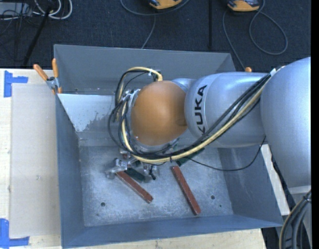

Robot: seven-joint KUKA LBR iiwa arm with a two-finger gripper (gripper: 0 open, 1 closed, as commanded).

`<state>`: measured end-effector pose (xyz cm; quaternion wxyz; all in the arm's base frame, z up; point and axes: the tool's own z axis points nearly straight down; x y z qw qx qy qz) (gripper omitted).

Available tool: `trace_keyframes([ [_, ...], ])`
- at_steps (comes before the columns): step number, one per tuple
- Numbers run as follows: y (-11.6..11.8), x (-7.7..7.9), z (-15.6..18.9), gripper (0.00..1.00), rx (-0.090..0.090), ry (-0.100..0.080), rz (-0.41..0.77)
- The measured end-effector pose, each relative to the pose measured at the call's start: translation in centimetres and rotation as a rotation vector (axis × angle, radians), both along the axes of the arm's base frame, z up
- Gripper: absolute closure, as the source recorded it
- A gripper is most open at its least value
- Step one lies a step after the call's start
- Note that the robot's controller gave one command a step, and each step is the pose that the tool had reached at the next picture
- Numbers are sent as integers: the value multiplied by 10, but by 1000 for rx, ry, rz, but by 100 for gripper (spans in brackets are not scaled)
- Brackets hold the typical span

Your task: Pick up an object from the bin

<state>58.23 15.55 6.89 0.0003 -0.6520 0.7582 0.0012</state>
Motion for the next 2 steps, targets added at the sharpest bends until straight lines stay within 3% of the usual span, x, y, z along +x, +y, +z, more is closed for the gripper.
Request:
trace_keyframes([
  [1, -1, 0, 1, 100, 1, 0, -3],
  [2, -23, 12, 142, 100, 0, -6, 85],
])
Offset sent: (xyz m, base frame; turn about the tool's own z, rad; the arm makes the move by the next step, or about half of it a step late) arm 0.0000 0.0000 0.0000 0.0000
